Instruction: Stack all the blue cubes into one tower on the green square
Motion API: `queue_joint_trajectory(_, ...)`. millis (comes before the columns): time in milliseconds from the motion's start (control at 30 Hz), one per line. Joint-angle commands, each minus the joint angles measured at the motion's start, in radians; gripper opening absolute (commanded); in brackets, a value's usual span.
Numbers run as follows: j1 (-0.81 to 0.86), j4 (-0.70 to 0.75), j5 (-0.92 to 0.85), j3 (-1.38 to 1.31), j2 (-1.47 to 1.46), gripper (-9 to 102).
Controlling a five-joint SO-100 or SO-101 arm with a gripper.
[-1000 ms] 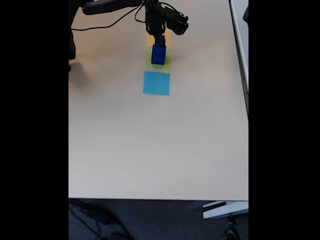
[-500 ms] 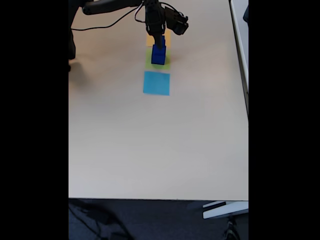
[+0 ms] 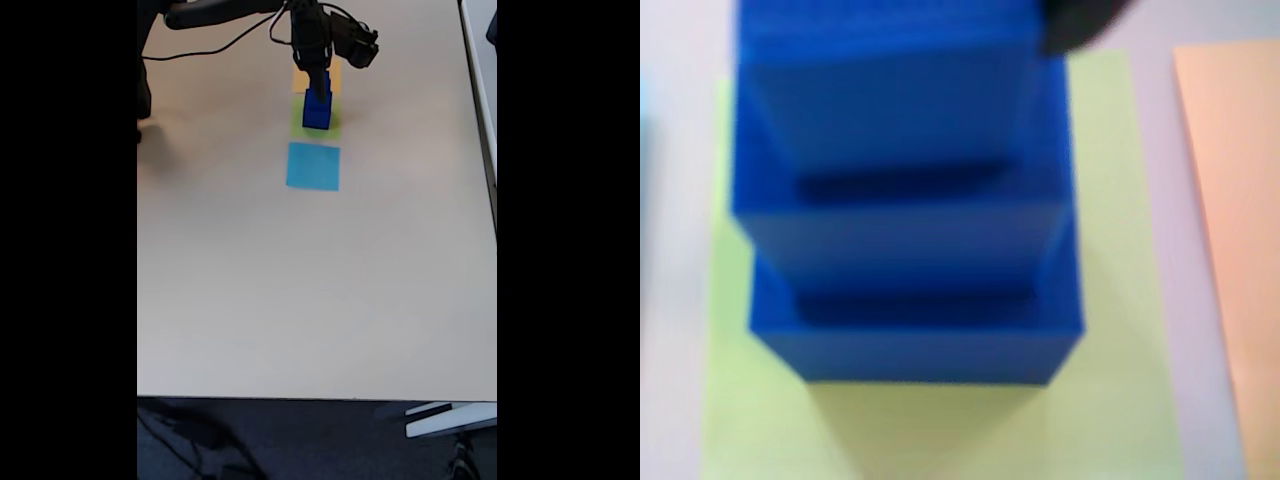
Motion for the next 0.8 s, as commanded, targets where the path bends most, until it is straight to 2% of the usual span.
queue_joint_trajectory(0,0.002,-0.021,0.003,-0.058,0.149,28)
queue_joint_trajectory(433,-0.075,-0.124,0.009,-0.041,0.347,30)
queue_joint_trajectory(767,-0.198,-0.037,0.104,-0.393,0.063,30)
